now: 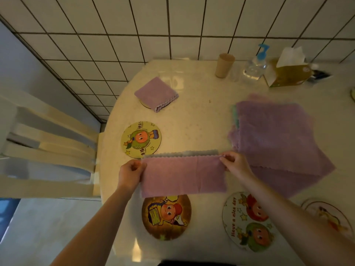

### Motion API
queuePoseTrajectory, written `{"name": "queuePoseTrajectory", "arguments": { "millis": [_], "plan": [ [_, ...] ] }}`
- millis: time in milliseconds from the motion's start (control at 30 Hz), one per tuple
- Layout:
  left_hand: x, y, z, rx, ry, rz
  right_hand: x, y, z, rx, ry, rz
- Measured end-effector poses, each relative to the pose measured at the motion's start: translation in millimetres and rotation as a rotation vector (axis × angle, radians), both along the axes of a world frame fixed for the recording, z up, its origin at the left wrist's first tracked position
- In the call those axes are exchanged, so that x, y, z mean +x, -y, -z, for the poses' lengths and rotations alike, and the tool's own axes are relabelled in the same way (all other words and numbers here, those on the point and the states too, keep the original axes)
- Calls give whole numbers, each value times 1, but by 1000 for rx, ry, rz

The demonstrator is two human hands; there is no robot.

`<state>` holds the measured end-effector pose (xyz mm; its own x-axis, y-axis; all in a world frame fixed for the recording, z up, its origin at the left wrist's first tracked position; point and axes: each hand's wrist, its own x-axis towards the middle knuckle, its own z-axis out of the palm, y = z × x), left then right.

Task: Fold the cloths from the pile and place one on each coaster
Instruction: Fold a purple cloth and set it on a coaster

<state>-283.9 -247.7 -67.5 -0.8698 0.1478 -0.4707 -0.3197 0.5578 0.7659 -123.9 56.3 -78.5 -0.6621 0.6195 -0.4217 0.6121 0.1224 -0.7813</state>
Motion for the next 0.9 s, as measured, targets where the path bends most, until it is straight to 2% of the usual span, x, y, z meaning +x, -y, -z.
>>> {"name": "queuePoseTrajectory", "arguments": {
  "millis": [300,433,700,900],
  "plan": [
    [-22,-12,14,-90,-12,17,-26,-21,12,74,94,-103],
    [-27,-17,16,-208,-48,43,-32,-19,12,144,110,-142],
    [-17,-18,19,-423,-182,124,-40,-11,9,400,134,-320],
    [-15,-26,18,-505,-134,116,-43,-11,12,443,189,-363]
  ]
}}
